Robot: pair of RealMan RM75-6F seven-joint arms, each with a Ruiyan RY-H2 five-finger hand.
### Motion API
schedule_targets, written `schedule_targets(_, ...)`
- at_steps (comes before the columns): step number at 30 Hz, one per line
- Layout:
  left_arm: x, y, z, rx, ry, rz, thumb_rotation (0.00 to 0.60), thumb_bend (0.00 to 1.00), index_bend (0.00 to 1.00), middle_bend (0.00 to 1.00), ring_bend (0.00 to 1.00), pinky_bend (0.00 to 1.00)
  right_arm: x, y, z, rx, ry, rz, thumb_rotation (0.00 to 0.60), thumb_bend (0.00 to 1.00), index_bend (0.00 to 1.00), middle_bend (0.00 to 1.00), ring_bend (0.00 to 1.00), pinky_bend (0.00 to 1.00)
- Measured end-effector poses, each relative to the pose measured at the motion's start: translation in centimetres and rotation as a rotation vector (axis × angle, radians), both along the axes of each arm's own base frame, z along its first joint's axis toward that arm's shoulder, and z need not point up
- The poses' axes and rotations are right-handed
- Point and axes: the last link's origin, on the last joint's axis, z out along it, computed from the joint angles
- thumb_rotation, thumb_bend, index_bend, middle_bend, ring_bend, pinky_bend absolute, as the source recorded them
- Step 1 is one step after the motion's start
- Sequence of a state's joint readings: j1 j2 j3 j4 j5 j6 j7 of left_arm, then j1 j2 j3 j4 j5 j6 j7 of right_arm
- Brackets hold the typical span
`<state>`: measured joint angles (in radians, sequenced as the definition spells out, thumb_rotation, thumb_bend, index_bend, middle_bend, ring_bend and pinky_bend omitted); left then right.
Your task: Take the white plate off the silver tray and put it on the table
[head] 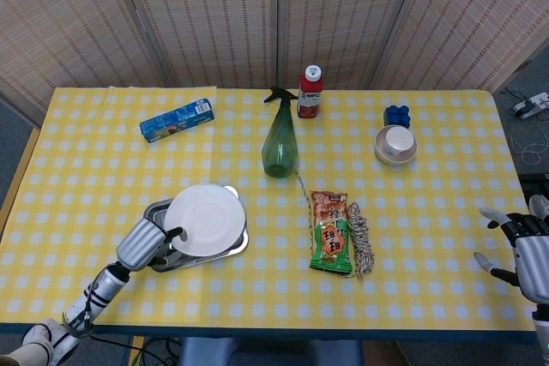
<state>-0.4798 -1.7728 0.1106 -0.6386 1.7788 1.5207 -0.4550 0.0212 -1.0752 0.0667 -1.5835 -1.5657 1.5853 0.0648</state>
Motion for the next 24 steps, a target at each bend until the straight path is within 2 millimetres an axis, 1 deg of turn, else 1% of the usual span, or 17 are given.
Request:
schedule_targets(4,0.09,-0.07,0.02,0.001,-0.008,-0.005,0.600,0.36,0.64,1.00,1.00,1.00,-0.01,-0.02,-0.03,0.002,0.000,-0.001,0.600,0.12,0.26,0.43,0.30,0.28)
schedule_targets(12,0.20,-0.17,0.06,0.002,-0.016,-0.012,0.600,0.42,0.65,1.00,1.00,1.00,-0.02,-0.04,-0.04,0.004,0.001,-0.002,0.600,0.12,0.26,0.43,0.30,0.28)
schedule_targets(24,0.85,-0.52,0.27,-0.005,-0.094,-0.032,0.600,0.43,0.69,1.00,1.00,1.00,0.00,-0.11,-0.14,0.010,0.003,-0.002,0.600,0.12,0.26,0.43,0.30,0.28)
